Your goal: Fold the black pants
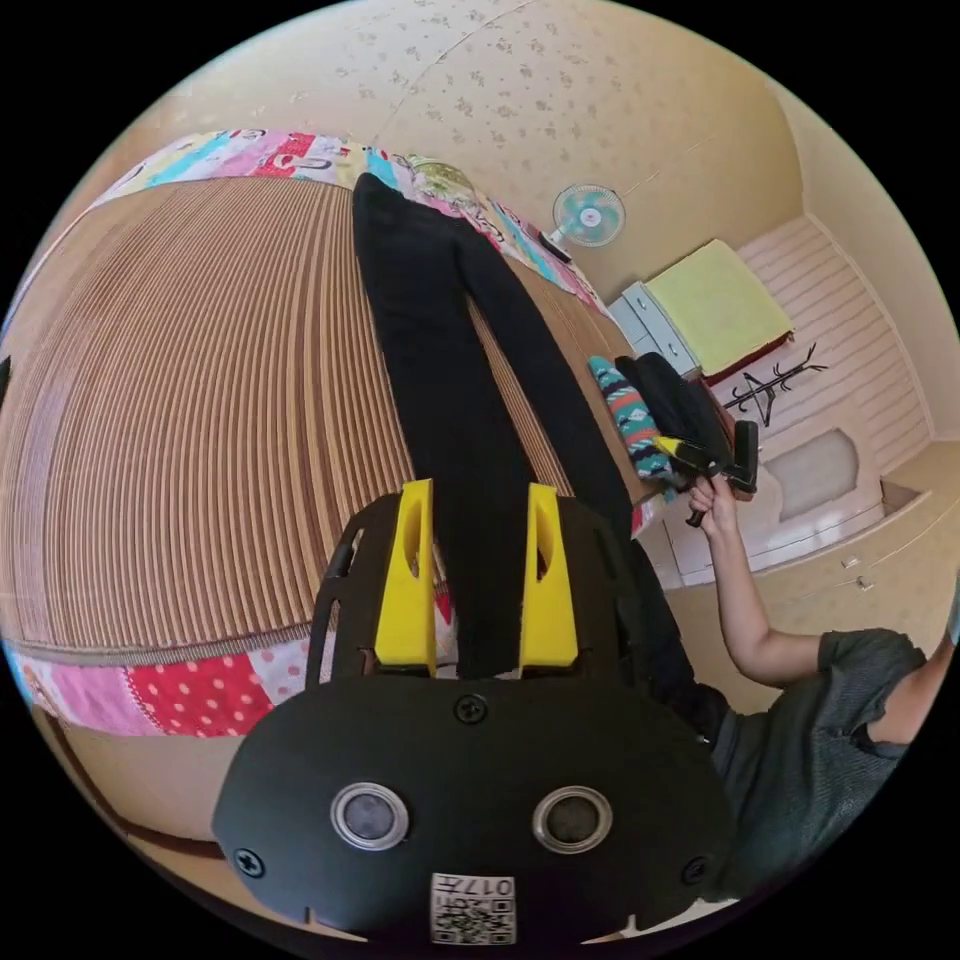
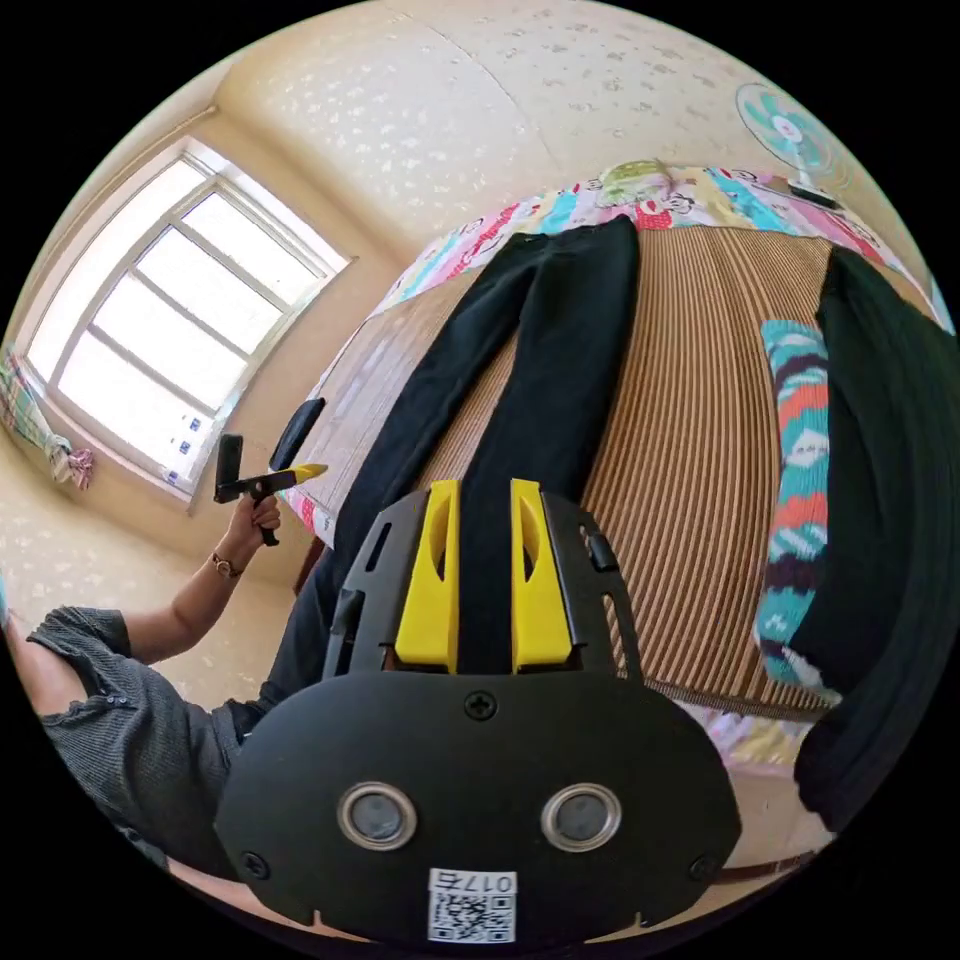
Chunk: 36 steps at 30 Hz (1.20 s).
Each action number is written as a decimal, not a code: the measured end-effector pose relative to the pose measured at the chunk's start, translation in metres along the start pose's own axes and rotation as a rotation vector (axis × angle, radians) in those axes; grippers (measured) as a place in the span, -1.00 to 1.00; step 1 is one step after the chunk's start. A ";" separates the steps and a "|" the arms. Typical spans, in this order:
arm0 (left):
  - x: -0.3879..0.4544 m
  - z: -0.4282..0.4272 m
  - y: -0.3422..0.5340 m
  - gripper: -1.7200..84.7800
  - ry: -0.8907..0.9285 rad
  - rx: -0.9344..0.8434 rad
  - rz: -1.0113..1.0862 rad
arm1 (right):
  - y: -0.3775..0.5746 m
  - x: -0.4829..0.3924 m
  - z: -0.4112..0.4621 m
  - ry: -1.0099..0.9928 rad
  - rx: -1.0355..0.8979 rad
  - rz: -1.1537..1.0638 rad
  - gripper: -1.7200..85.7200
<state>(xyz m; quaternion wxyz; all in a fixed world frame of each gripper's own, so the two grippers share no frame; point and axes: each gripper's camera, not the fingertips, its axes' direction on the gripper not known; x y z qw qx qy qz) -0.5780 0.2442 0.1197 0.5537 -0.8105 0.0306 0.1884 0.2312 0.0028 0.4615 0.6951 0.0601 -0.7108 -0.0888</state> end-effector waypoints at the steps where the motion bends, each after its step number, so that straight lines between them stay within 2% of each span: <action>1: -0.002 0.001 0.012 -0.64 -0.006 0.005 -0.017 | 0.025 0.009 -0.001 0.005 -0.011 0.047 -0.77; 5: -0.004 0.026 0.047 -0.61 0.050 -0.077 -0.078 | 0.075 0.021 0.017 -0.030 -0.085 0.119 -0.73; 7: -0.008 0.036 0.045 -0.65 0.066 -0.123 -0.117 | 0.091 0.026 0.034 -0.099 -0.109 0.153 -0.71; 8: -0.011 0.032 0.044 -0.74 0.079 -0.112 -0.138 | 0.093 0.027 0.036 -0.122 -0.103 0.158 -0.71; 9: -0.011 0.023 0.042 -0.89 0.175 -0.094 -0.133 | 0.097 0.028 0.034 -0.138 -0.085 0.162 -0.70; 12: 0.001 -0.013 0.041 -0.91 0.475 0.033 -0.049 | 0.108 0.033 0.016 -0.146 -0.057 0.177 -0.72; 13: 0.003 -0.020 0.042 -0.92 0.503 0.048 -0.032 | 0.114 0.038 0.009 -0.154 -0.052 0.187 -0.74; 14: 0.006 -0.026 0.043 -0.92 0.496 0.033 -0.009 | 0.117 0.041 0.006 -0.156 -0.056 0.192 -0.75; 16: 0.005 -0.019 0.046 -0.91 0.324 -0.081 -0.025 | 0.130 0.046 -0.005 -0.161 -0.078 0.175 -0.81; 17: -0.001 -0.010 0.050 -0.90 0.179 -0.157 -0.074 | 0.133 0.045 -0.009 -0.190 -0.076 0.156 -0.82; 18: -0.006 -0.008 0.056 -0.89 0.126 -0.178 -0.098 | 0.139 0.045 -0.021 -0.270 -0.052 0.126 -0.85; 21: -0.021 -0.028 0.069 -0.88 0.272 -0.065 -0.153 | 0.160 0.046 -0.067 -0.408 0.058 0.077 -0.88; 23: -0.028 -0.036 0.073 -0.87 0.289 -0.072 -0.187 | 0.173 0.045 -0.100 -0.424 0.109 0.060 -0.89; 25: -0.028 -0.050 0.075 -0.86 0.181 -0.102 -0.203 | 0.190 0.047 -0.147 -0.407 0.182 0.069 -0.89; 27: -0.013 -0.085 0.086 -0.85 -0.075 -0.005 -0.192 | 0.197 0.044 -0.175 -0.366 0.199 0.069 -0.90; 29: 0.009 -0.103 0.086 -0.84 -0.144 0.043 -0.119 | 0.200 0.033 -0.195 -0.356 0.202 0.031 -0.90; 31: 0.028 -0.109 0.074 -0.80 -0.075 0.045 -0.047 | 0.197 0.008 -0.199 -0.388 0.168 -0.047 -0.91; 33: 0.054 -0.105 0.044 -0.72 0.128 0.031 0.034 | 0.193 -0.012 -0.187 -0.412 0.116 -0.096 -0.91; 36: 0.093 -0.093 -0.006 -0.68 0.245 -0.010 0.127 | 0.189 -0.038 -0.152 -0.473 0.026 -0.149 -0.91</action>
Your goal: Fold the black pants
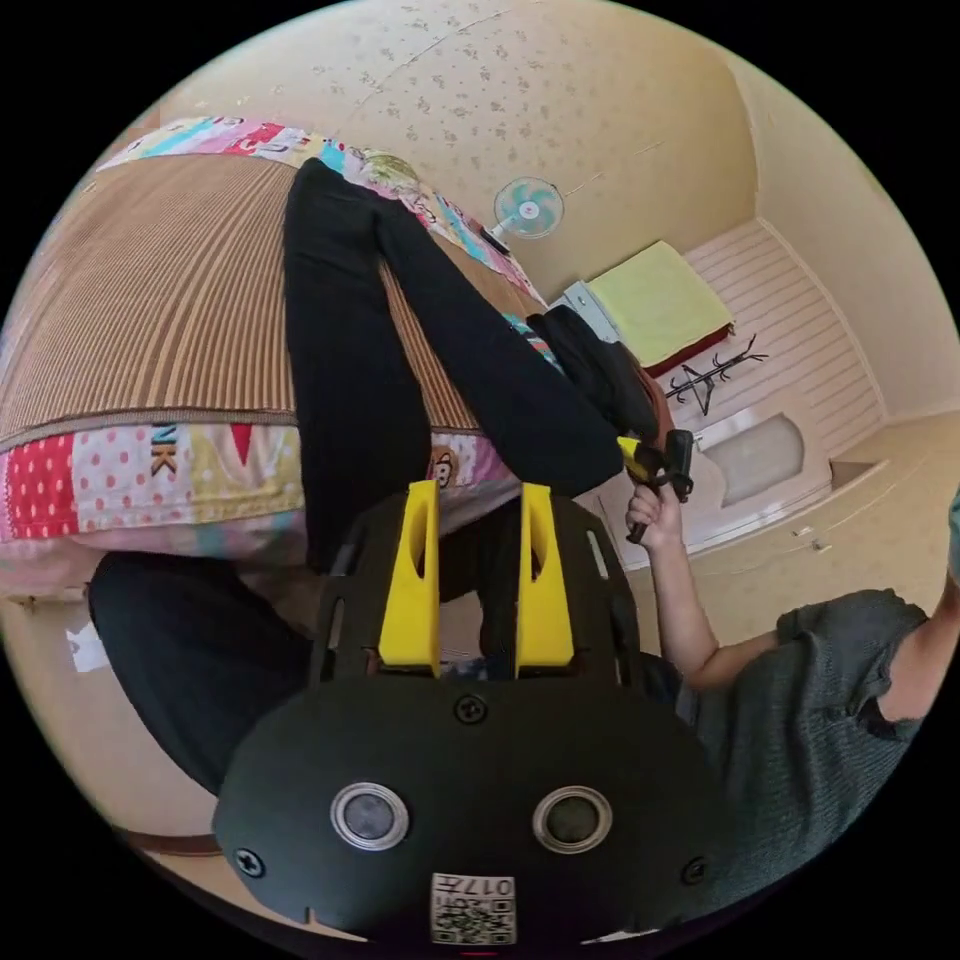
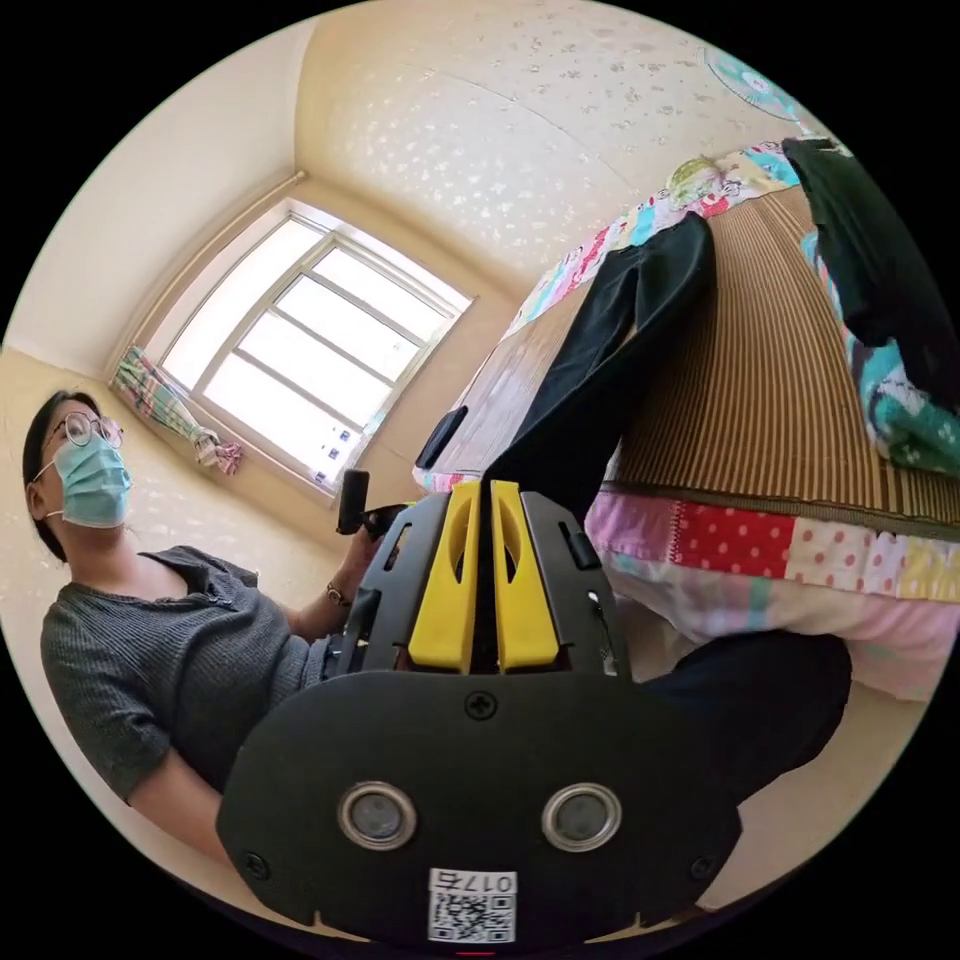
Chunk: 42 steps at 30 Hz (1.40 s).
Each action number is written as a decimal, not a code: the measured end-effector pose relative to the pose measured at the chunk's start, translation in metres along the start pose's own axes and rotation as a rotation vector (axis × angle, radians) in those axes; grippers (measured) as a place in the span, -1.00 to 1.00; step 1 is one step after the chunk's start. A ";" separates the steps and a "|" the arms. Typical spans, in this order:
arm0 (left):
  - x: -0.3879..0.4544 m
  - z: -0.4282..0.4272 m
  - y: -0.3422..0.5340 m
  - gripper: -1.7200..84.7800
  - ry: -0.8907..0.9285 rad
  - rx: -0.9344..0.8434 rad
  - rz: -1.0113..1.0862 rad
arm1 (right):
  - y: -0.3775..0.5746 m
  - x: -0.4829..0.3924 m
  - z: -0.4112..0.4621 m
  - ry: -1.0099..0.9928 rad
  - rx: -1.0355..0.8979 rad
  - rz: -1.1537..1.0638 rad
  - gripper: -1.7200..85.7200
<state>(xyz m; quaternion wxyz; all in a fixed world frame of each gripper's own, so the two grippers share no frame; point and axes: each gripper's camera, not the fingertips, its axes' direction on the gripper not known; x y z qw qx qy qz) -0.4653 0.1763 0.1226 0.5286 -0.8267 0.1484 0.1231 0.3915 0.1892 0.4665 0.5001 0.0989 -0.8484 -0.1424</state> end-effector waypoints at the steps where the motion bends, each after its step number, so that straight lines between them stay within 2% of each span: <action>1: 0.005 0.004 -0.011 -0.66 0.007 -0.009 0.010 | 0.000 0.001 0.017 -0.031 -0.032 0.002 -0.91; 9: 0.013 0.070 -0.123 -0.54 -0.022 -0.262 0.051 | 0.013 0.008 0.076 -0.133 -0.158 -0.021 -0.91; 12: 0.013 0.088 -0.132 -0.65 -0.076 -0.329 0.065 | 0.019 0.020 0.086 -0.151 -0.213 -0.018 -0.90; 15: 0.011 0.080 -0.131 -0.82 -0.131 -0.298 0.093 | 0.021 0.038 0.072 -0.137 -0.270 0.014 -0.90; 18: -0.010 0.057 -0.128 -0.85 -0.064 -0.229 0.029 | 0.004 0.061 0.042 0.031 -0.342 0.058 -0.90; 21: -0.038 0.037 -0.121 -0.85 0.003 -0.172 -0.064 | -0.051 0.097 0.004 0.246 -0.284 0.098 -0.88; 24: -0.056 0.022 -0.114 -0.86 0.040 -0.129 -0.130 | -0.126 0.157 -0.035 0.363 -0.069 0.229 -0.81; 28: -0.065 0.011 -0.109 -0.86 0.070 -0.085 -0.178 | -0.228 0.279 -0.046 0.300 0.173 0.328 -0.72; 31: -0.067 0.006 -0.111 -0.86 0.081 -0.072 -0.205 | -0.291 0.369 -0.025 0.254 0.226 0.424 -0.67; 34: -0.069 0.002 -0.114 -0.86 0.101 -0.060 -0.236 | -0.341 0.428 -0.002 0.356 0.237 0.512 -0.65; 39: -0.061 0.009 -0.116 -0.86 0.137 -0.076 -0.243 | -0.382 0.485 0.034 0.411 0.269 0.539 -0.68; 41: -0.061 0.006 -0.117 -0.86 0.159 -0.062 -0.255 | -0.396 0.489 0.050 0.512 0.215 0.537 -0.75; 42: -0.062 0.002 -0.119 -0.87 0.179 -0.054 -0.258 | -0.406 0.474 0.061 0.643 0.193 0.504 -0.80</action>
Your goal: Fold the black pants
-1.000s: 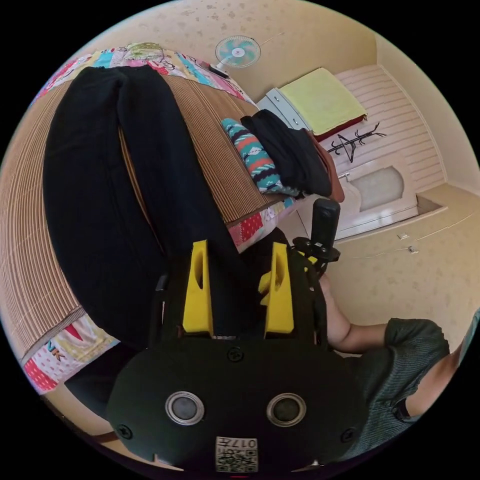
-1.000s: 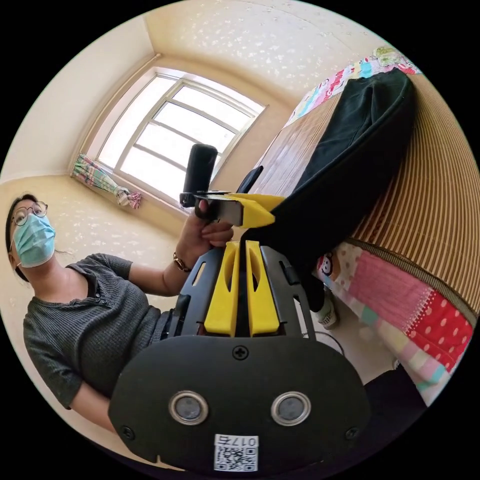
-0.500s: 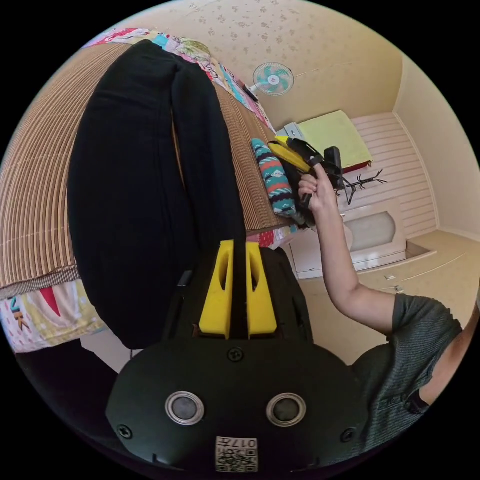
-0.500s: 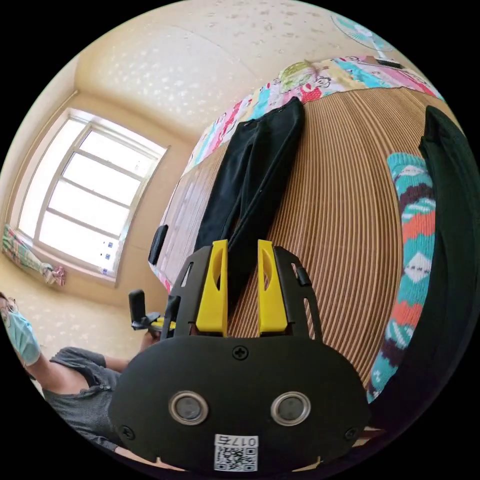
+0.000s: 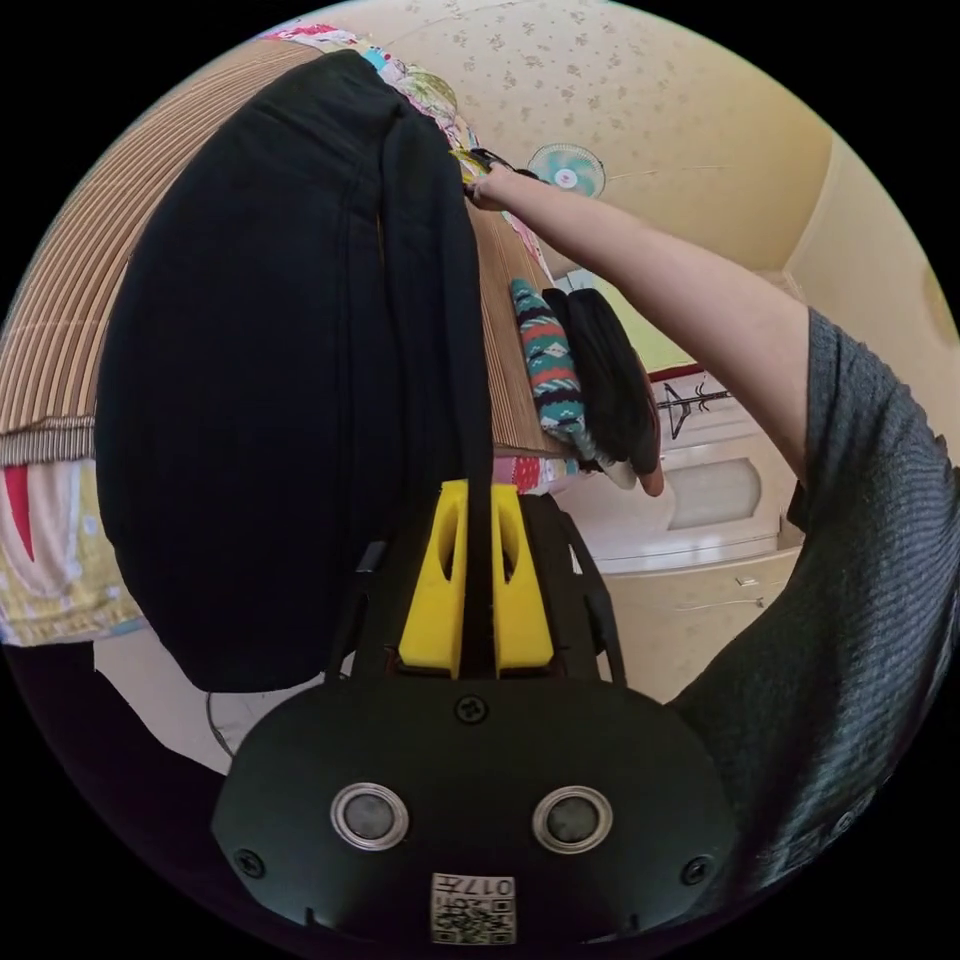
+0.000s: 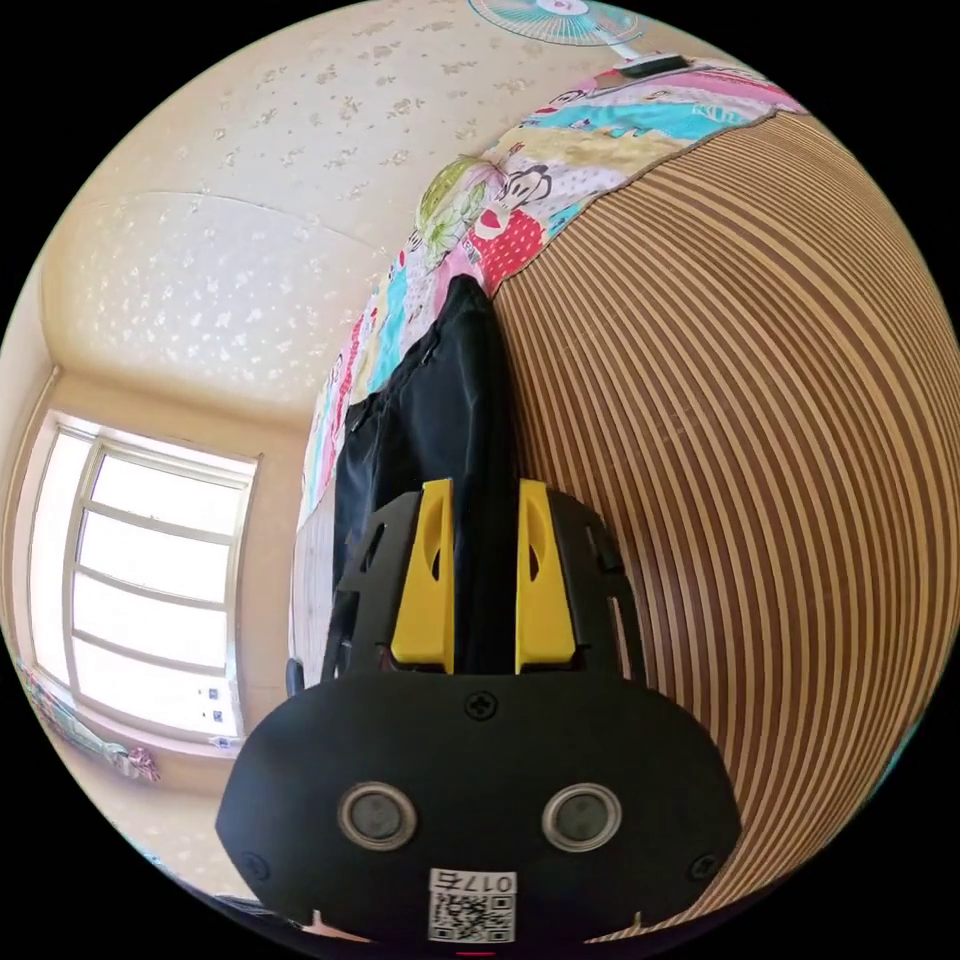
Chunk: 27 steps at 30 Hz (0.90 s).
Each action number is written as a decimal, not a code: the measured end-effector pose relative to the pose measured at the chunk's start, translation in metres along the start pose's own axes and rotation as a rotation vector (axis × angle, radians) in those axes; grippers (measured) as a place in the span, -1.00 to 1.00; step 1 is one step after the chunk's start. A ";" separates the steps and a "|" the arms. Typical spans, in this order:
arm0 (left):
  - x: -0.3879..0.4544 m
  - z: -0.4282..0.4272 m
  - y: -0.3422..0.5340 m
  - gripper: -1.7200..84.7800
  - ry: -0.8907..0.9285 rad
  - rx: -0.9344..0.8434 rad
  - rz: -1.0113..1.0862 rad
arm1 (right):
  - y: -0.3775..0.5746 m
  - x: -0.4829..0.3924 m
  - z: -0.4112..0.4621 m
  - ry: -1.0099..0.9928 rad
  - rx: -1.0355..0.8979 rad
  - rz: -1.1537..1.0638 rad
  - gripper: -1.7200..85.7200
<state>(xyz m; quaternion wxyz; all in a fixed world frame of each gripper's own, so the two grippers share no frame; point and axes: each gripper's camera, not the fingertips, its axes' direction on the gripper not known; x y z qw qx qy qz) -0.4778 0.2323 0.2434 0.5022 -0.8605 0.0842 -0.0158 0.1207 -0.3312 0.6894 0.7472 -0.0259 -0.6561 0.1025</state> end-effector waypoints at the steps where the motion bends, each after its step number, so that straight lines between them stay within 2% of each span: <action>1: 0.001 -0.003 -0.001 -0.87 0.012 0.003 0.004 | 0.006 -0.034 -0.007 0.135 0.069 -0.081 -0.85; 3: 0.005 -0.024 -0.002 -0.88 0.069 0.037 0.022 | 0.021 -0.102 -0.009 0.288 0.151 -0.256 -0.87; 5: 0.009 -0.047 0.005 -0.88 0.107 0.088 0.026 | 0.042 -0.172 0.000 0.339 0.181 -0.426 -0.88; 7: 0.015 -0.070 0.017 -0.88 0.092 0.134 0.013 | 0.067 -0.242 0.013 0.253 0.175 -0.528 -0.89; 12: 0.019 -0.128 0.059 -0.87 -0.040 0.289 -0.085 | 0.095 -0.290 0.057 -0.060 0.056 -0.532 -0.90; 15: -0.001 -0.127 0.071 -0.87 -0.078 0.233 -0.182 | 0.111 -0.269 0.074 -0.218 -0.090 -0.484 -0.89; 18: -0.018 -0.131 0.077 -0.85 -0.051 0.220 -0.223 | 0.157 -0.224 0.034 -0.296 -0.057 -0.438 -0.88; 20: -0.020 -0.136 0.076 -0.85 -0.035 0.217 -0.202 | 0.198 -0.199 0.002 -0.318 -0.088 -0.488 -0.86; 24: -0.008 -0.132 0.064 -0.81 -0.042 0.152 -0.083 | 0.334 -0.121 -0.080 -0.257 -0.140 -0.587 -0.79; 27: 0.000 -0.125 0.057 -0.77 -0.087 0.152 -0.048 | 0.427 -0.054 -0.123 -0.312 -0.136 -0.503 -0.77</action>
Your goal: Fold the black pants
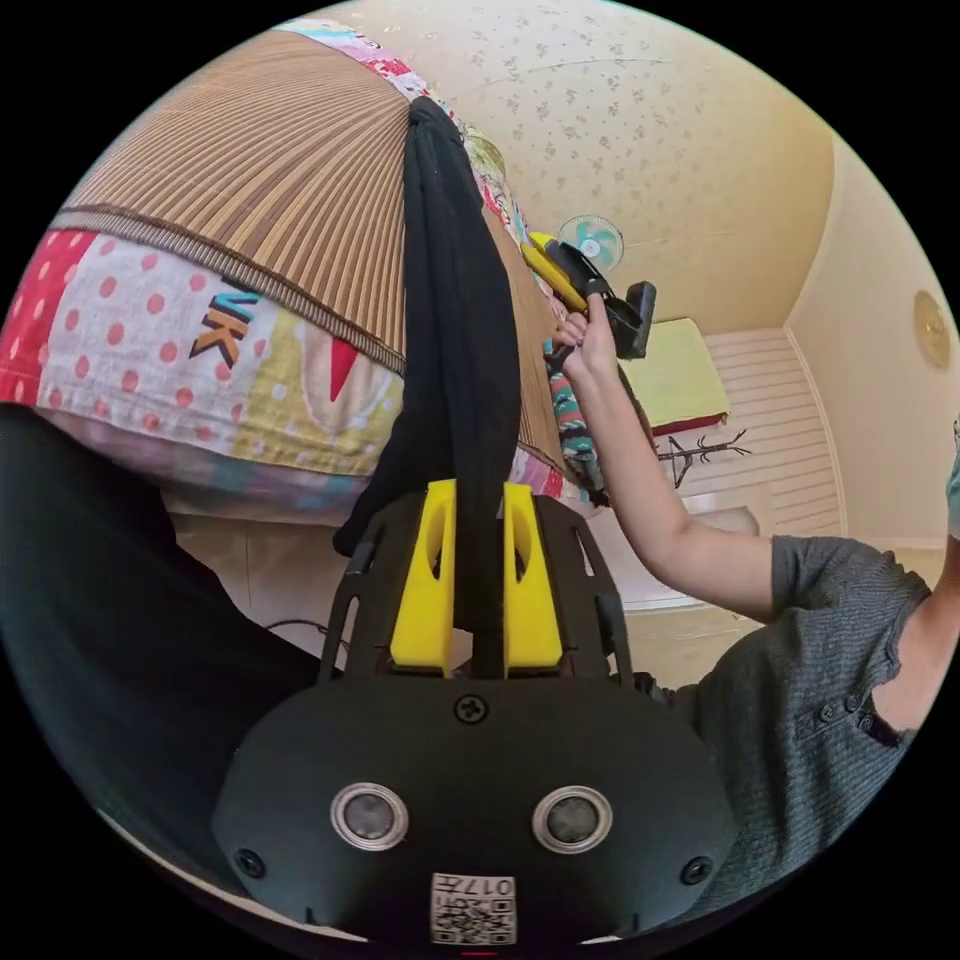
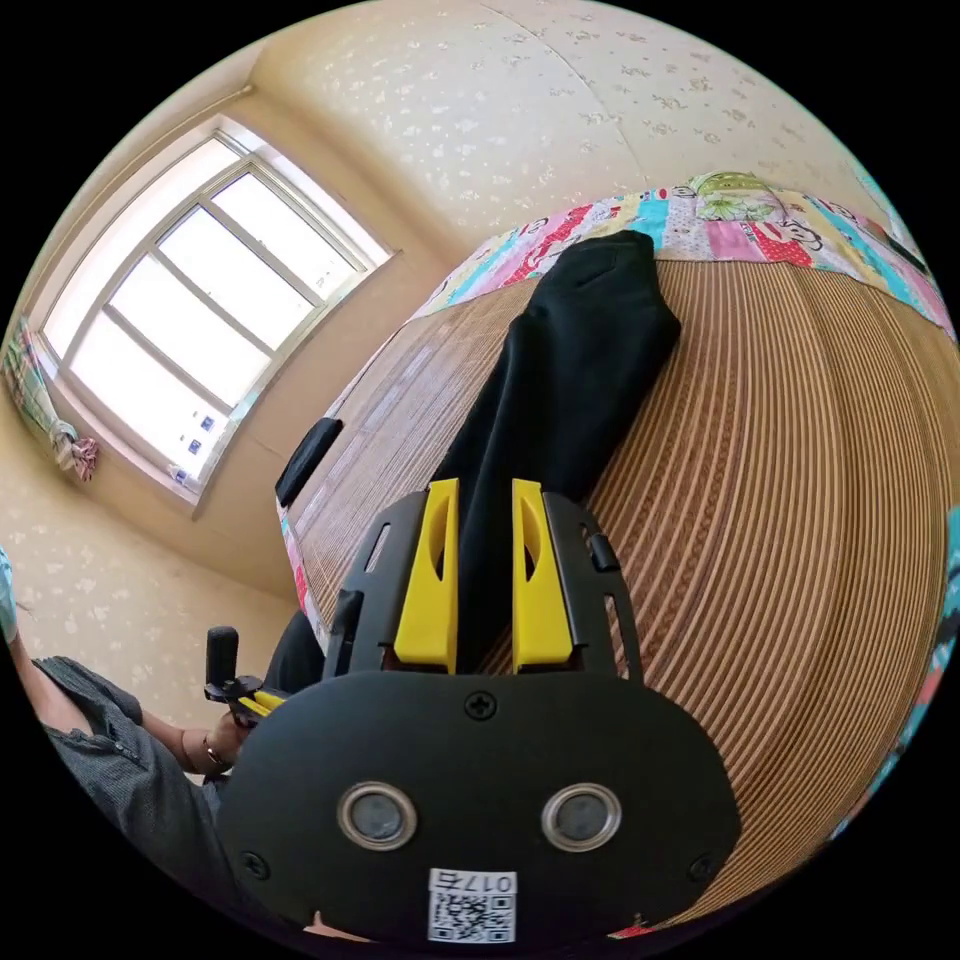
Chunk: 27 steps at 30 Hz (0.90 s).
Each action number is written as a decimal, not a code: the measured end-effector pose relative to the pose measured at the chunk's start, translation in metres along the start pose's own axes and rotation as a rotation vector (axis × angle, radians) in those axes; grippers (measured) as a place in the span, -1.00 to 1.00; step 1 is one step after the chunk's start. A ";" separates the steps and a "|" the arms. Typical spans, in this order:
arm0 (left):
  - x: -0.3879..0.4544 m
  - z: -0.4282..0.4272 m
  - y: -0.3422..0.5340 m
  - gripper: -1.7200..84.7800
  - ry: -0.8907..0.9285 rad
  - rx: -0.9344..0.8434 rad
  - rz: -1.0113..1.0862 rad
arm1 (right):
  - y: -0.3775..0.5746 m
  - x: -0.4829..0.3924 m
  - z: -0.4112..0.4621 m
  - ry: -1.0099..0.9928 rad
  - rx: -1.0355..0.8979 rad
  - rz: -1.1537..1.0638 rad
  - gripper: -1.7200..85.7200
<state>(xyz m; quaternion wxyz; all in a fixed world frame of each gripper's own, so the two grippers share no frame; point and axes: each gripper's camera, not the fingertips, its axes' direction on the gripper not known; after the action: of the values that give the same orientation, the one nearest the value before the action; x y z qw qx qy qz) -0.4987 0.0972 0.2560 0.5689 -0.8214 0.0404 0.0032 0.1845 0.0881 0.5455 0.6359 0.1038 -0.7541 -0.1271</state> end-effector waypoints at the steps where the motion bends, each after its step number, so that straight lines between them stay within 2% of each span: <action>1: 0.003 0.002 -0.001 -0.77 -0.008 0.000 0.008 | 0.037 -0.001 -0.009 -0.032 0.007 0.035 -0.76; 6: 0.032 0.021 -0.010 -0.77 -0.154 -0.051 0.047 | 0.132 -0.020 -0.012 -0.161 -0.055 0.148 -0.73; 8: 0.040 0.020 -0.012 -0.80 -0.151 -0.061 0.048 | 0.147 -0.031 -0.017 -0.156 -0.037 0.177 -0.76; 10: 0.052 0.013 -0.015 -0.84 -0.082 -0.047 0.069 | 0.141 -0.047 -0.035 -0.155 -0.012 0.146 -0.86; 15: 0.080 -0.038 -0.027 -0.87 0.315 0.023 0.142 | 0.107 -0.089 -0.107 -0.287 0.149 0.022 -0.92; 18: 0.067 -0.045 -0.009 -0.87 0.421 0.037 0.117 | 0.110 -0.107 -0.109 -0.313 0.118 -0.014 -0.93; 19: 0.060 -0.041 -0.003 -0.87 0.406 0.021 0.102 | 0.119 -0.107 -0.096 -0.279 0.083 -0.009 -0.94; 23: 0.003 0.006 0.053 -0.85 0.052 -0.108 -0.140 | 0.141 -0.073 -0.035 -0.173 -0.082 0.110 -0.94; 27: 0.005 0.029 0.086 -0.84 -0.024 -0.111 -0.138 | 0.139 -0.044 -0.017 -0.225 -0.128 0.171 -0.94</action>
<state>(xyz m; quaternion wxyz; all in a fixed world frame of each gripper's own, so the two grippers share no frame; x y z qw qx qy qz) -0.4988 0.0945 0.1651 0.5220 -0.8523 -0.0233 -0.0239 0.2098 0.2322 0.5522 0.5612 -0.0165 -0.8170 -0.1313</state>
